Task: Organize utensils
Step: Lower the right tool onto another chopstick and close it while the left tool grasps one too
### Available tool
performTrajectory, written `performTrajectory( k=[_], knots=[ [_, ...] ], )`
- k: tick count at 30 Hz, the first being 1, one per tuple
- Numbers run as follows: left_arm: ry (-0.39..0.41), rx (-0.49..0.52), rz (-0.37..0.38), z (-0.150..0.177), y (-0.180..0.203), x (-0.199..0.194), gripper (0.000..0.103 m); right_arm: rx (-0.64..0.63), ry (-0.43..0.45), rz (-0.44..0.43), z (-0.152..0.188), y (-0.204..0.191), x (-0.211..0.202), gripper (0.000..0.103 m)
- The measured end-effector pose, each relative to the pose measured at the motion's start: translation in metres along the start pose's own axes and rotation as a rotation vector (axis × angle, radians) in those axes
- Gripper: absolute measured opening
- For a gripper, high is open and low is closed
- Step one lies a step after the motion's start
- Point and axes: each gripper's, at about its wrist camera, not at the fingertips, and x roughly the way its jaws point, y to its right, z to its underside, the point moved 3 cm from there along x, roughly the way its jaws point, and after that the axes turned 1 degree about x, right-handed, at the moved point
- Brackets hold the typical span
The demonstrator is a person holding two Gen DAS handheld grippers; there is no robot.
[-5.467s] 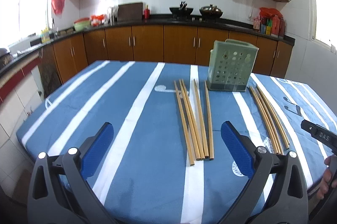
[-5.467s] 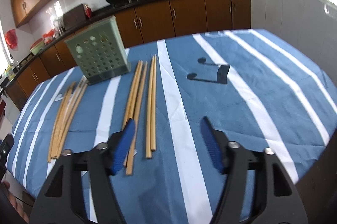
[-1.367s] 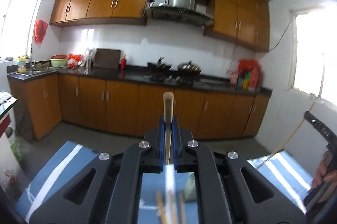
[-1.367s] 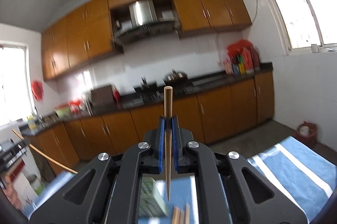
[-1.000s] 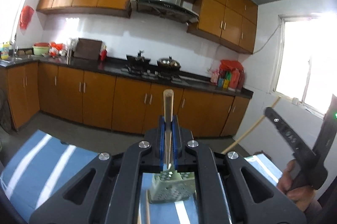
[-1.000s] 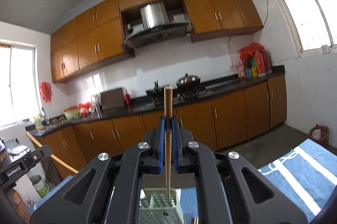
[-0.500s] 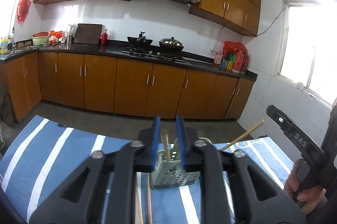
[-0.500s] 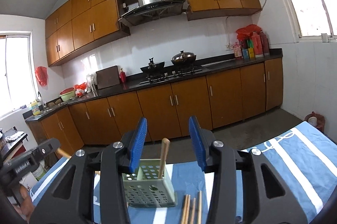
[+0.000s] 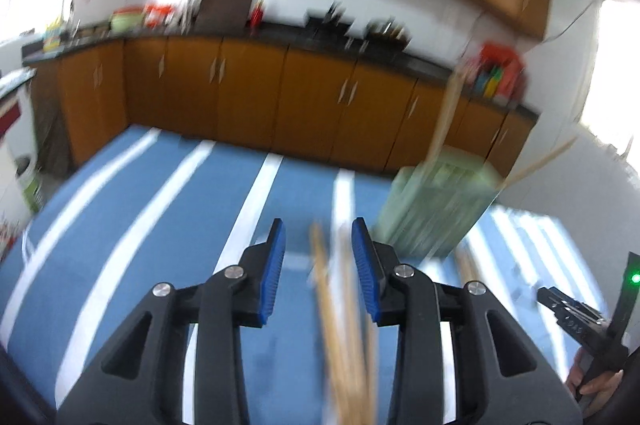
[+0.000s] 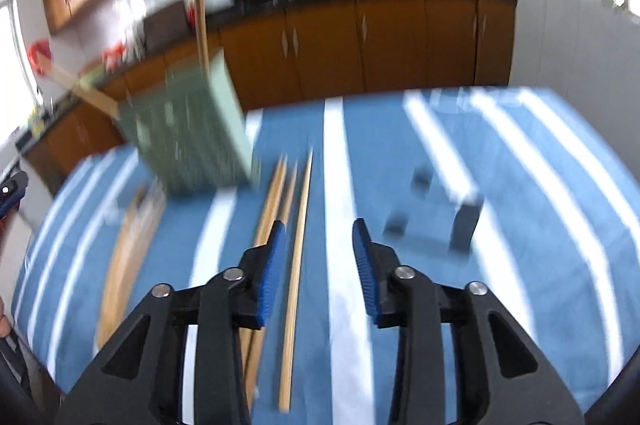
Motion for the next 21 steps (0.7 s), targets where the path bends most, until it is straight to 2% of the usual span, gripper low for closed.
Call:
performTrajectory(
  k=[3, 6, 8, 11, 12, 16, 21],
  knots=[
    [-0.093, -0.002, -0.018, 0.031, -0.014, 0.017, 0.035, -0.020, -0.092, -0.008, 0.025, -0.007, 0.019, 0.029],
    [-0.155, 0.021, -0.016, 0.053, -0.019, 0.028, 0.035, -0.039, -0.134, 0.005, 0.038, -0.015, 0.030, 0.029],
    [-0.182, 0.028, -0.001, 0.064, -0.018, 0.031, 0.035, -0.054, -0.155, 0.023, 0.041, -0.016, 0.035, 0.025],
    [-0.202, 0.028, 0.029, 0.072, -0.014, 0.035, 0.034, -0.091, -0.132, 0.078, 0.042, -0.016, 0.035, 0.010],
    [-0.210, 0.032, 0.044, 0.074, -0.011, 0.036, 0.033, -0.082, -0.125, 0.099, 0.041, -0.013, 0.035, 0.008],
    [-0.246, 0.051, 0.081, 0.079, 0.007, 0.045, 0.022, 0.021, -0.123, 0.114, 0.041, 0.004, 0.033, 0.007],
    [-0.288, 0.086, 0.094, 0.090, 0.018, 0.056, 0.014, -0.023, -0.116, 0.121, 0.044, -0.001, 0.030, 0.007]
  ],
)
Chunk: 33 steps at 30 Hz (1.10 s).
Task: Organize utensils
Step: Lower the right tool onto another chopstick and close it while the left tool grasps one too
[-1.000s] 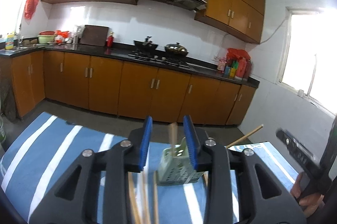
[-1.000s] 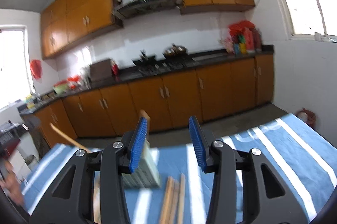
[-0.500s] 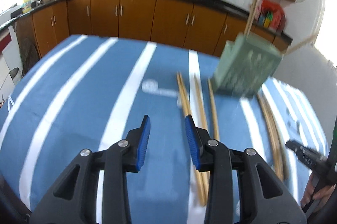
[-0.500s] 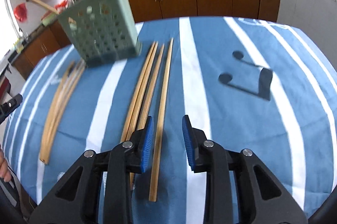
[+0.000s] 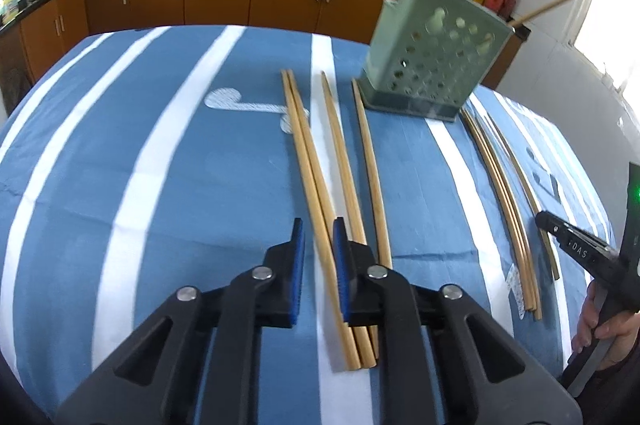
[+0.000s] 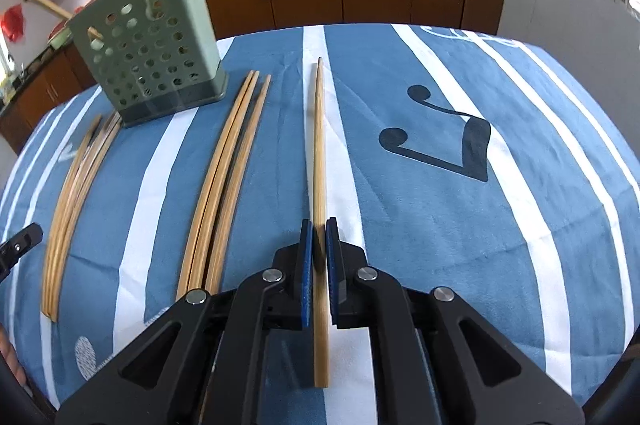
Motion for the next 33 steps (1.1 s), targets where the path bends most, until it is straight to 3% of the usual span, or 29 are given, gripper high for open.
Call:
performTrajectory(
  k=[15, 21, 33],
  knots=[
    [-0.016, 0.017, -0.108, -0.003, -0.006, 0.016, 0.011, -0.022, -0.002, -0.015, 0.000, -0.003, 0.001, 0.008],
    [-0.008, 0.012, -0.116, -0.009, -0.009, 0.020, 0.009, -0.027, 0.000, -0.024, -0.002, -0.004, 0.003, 0.008],
    [0.006, -0.064, -0.143, -0.032, -0.051, 0.028, 0.008, -0.022, 0.026, 0.019, -0.028, 0.003, 0.024, 0.008]
  ],
)
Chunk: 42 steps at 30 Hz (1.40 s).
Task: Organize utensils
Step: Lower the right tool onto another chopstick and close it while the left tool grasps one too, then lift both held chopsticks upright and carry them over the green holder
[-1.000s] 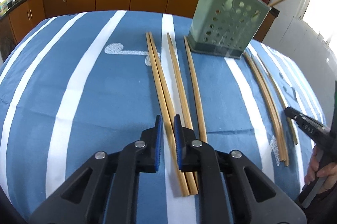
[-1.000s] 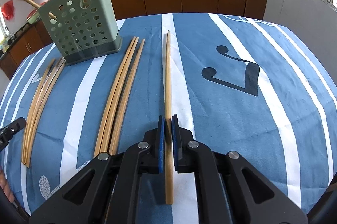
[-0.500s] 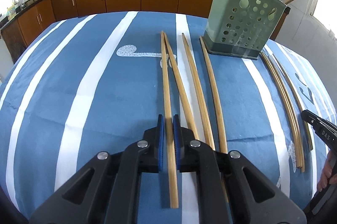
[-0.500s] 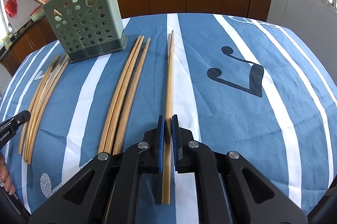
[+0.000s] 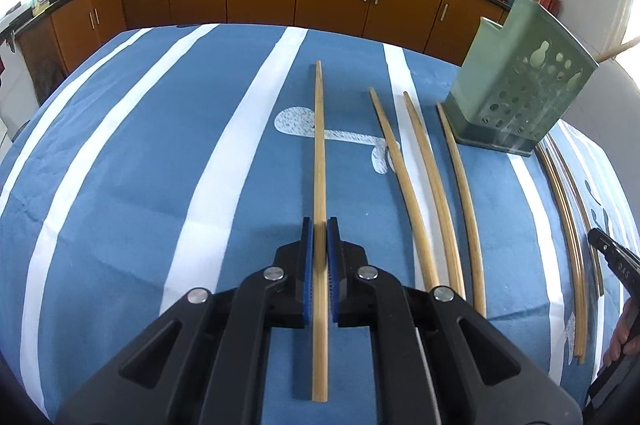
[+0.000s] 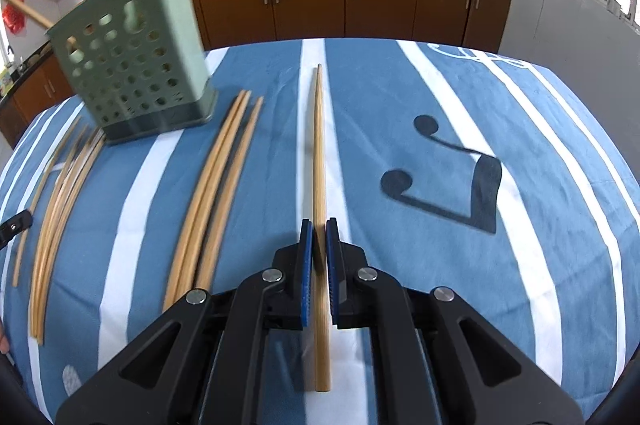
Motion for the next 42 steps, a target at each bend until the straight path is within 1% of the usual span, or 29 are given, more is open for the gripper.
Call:
performTrajectory(
  k=[3, 42],
  knots=[
    [0.008, 0.010, -0.002, 0.0010, 0.0009, -0.0002, 0.009, 0.011, -0.001, -0.009, -0.0015, 0.0019, 0.0018, 0.008],
    [0.012, -0.053, 0.048, 0.0019, -0.0043, -0.0005, 0.010, 0.029, -0.003, -0.025, -0.0026, 0.0021, 0.0028, 0.009]
  ],
)
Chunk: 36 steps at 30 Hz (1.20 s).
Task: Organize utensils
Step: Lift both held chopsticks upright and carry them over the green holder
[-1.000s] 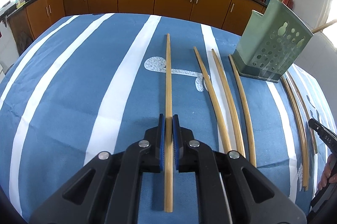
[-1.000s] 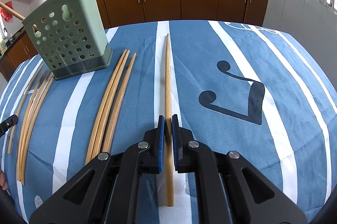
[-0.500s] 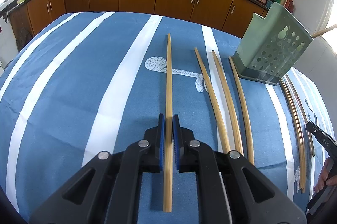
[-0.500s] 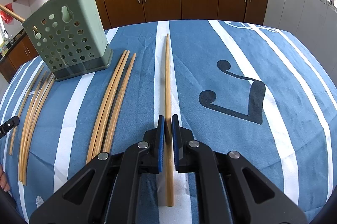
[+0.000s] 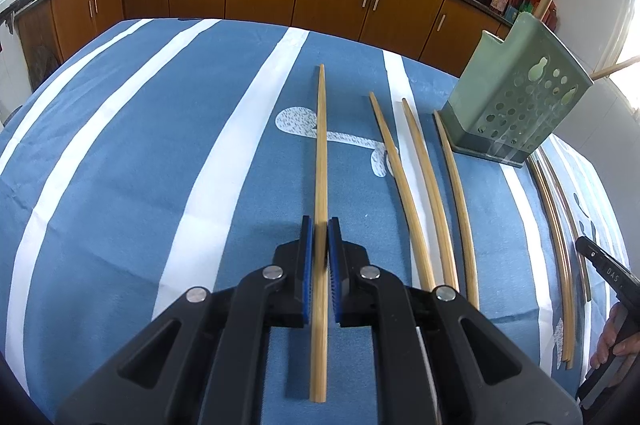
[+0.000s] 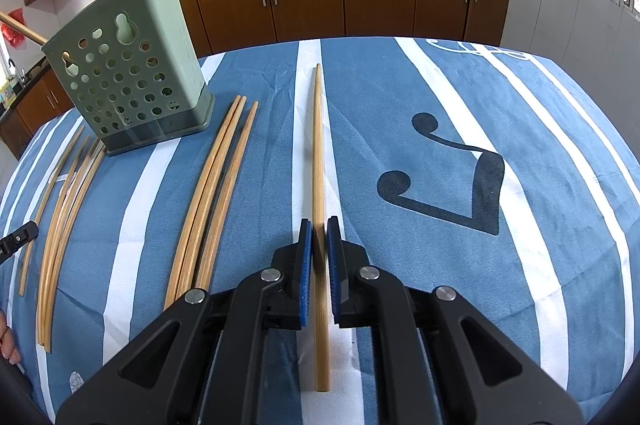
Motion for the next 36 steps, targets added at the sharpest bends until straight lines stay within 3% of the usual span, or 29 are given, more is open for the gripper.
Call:
performTrajectory(
  k=[8, 16, 19, 20, 25, 36],
  knots=[
    [0.000, -0.009, 0.010, 0.000, -0.001, 0.000, 0.010, 0.000, 0.000, -0.002, 0.000, 0.000, -0.001, 0.010],
    [-0.007, 0.080, -0.038, 0.018, 0.009, -0.013, 0.016, -0.026, -0.006, -0.017, 0.016, -0.003, -0.015, 0.013],
    [-0.007, 0.092, -0.047, 0.022, 0.011, -0.016, 0.014, -0.028, -0.006, -0.018, 0.017, -0.001, -0.016, 0.011],
    [-0.008, 0.102, -0.058, 0.022, 0.012, -0.016, 0.008, -0.027, -0.005, -0.017, 0.016, 0.000, -0.016, 0.009],
    [-0.012, 0.113, -0.058, 0.023, 0.011, -0.024, 0.008, -0.010, 0.023, -0.028, 0.014, 0.007, -0.027, 0.007],
    [0.191, 0.122, -0.028, -0.017, 0.019, -0.095, 0.008, 0.021, 0.242, -0.058, -0.019, 0.017, -0.089, 0.007]
  ],
)
